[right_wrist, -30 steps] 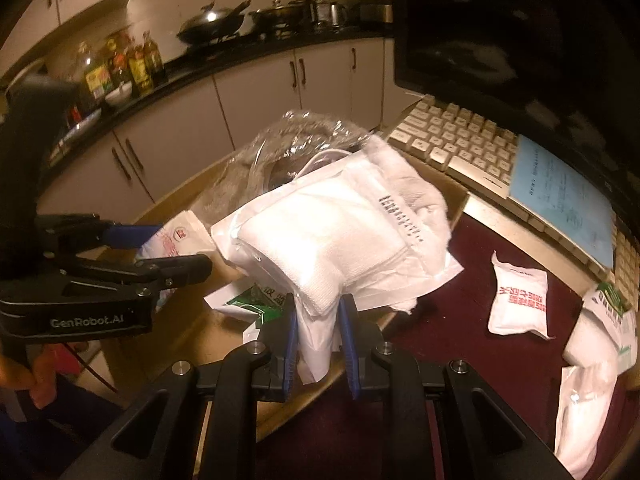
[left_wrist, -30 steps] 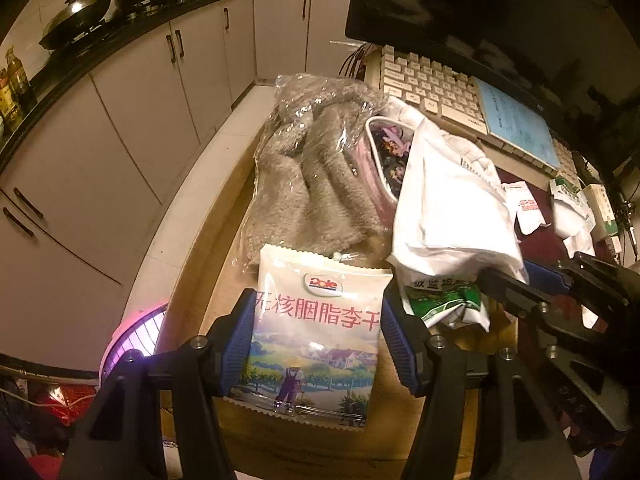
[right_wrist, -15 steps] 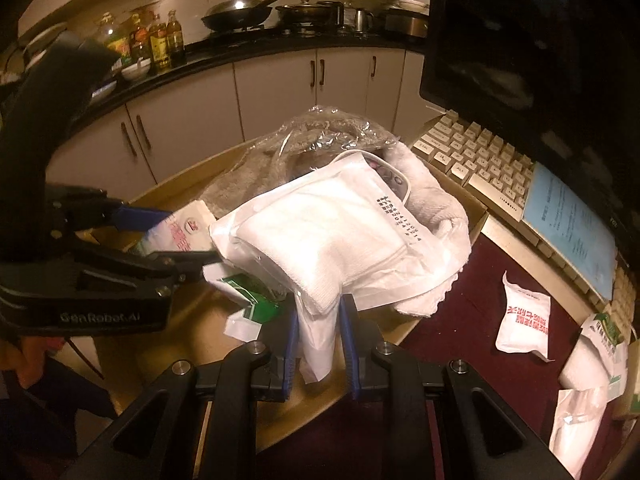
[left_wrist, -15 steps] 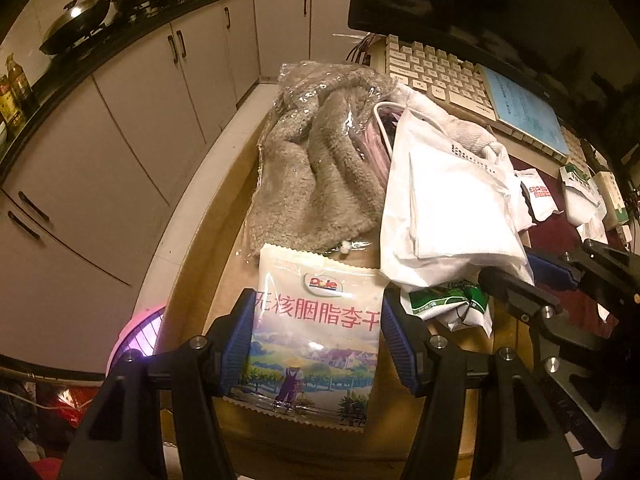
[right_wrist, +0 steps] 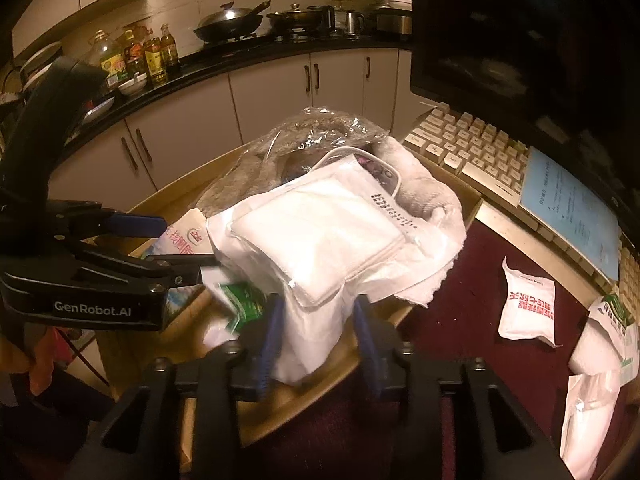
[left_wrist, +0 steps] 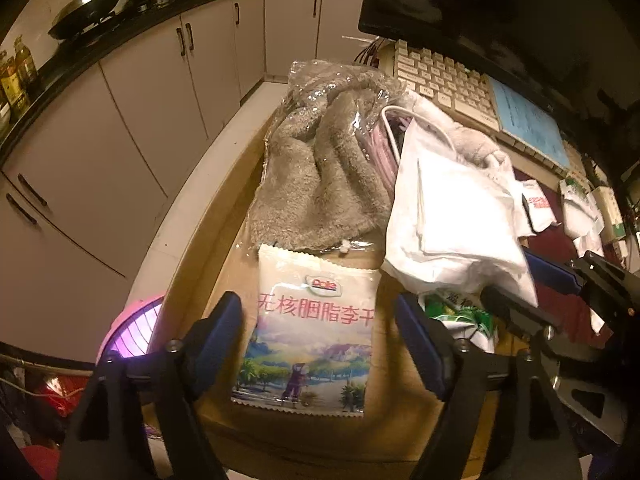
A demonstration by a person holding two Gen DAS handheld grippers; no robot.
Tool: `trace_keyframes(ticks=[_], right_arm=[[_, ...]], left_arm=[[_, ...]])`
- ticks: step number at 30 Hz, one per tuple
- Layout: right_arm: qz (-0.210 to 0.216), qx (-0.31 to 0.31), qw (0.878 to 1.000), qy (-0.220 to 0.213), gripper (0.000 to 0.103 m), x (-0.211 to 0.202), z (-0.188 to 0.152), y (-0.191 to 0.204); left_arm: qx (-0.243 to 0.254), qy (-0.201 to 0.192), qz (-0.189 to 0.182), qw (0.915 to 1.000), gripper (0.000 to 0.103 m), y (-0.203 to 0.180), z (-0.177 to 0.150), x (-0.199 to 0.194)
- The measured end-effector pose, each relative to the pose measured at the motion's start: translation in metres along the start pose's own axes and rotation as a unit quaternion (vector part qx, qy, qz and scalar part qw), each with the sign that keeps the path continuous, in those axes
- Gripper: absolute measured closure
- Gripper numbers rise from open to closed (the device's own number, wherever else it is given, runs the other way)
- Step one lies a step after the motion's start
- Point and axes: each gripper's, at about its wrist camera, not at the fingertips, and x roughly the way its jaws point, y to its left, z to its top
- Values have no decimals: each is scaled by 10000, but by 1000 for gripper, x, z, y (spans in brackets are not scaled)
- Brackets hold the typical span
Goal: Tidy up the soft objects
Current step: 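Open left tool to drop the Dole packet while right tool releases the gauze pack in the box, then reach right tool to another white gauze pack while left tool reaches the white-red packet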
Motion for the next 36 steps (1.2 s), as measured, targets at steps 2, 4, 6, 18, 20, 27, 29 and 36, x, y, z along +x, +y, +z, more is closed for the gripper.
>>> trace_keyframes(ticks=[2,4,6,18,20,27,29,36], right_arm=[[-5,19,10000,-52,51,-4,-1,-1],[14,33,9999,-108,45,-10,-1,-2],[33,60,9998,-189,40,-16,-3,-3],[-19,560,9977,-376,10,-61,-34,-40],[-79,743,9967,-303,10,-64,-43,-53],[-318,1429,9891,-185,6,-79,-77,-100],[-373,1597,9863,-162,6,-84,-85,-111],[-631,2079,9758,-237,4,-113,-115,-149]], left_arm=[[-7,-36,-1,10000,21,-1,-1,-2],[8,-57,40,10000,17,-2,-2,-5],[5,-81,71,9999,14,-2,-3,-7],[143,32,154,9998,5,-16,-11,-25],[214,46,155,9996,4,-22,-10,-29],[574,-97,-134,9982,2,-56,-3,-49],[765,-103,-213,9968,1,-72,-2,-53],[1177,-143,-290,9925,1,-107,0,-56]])
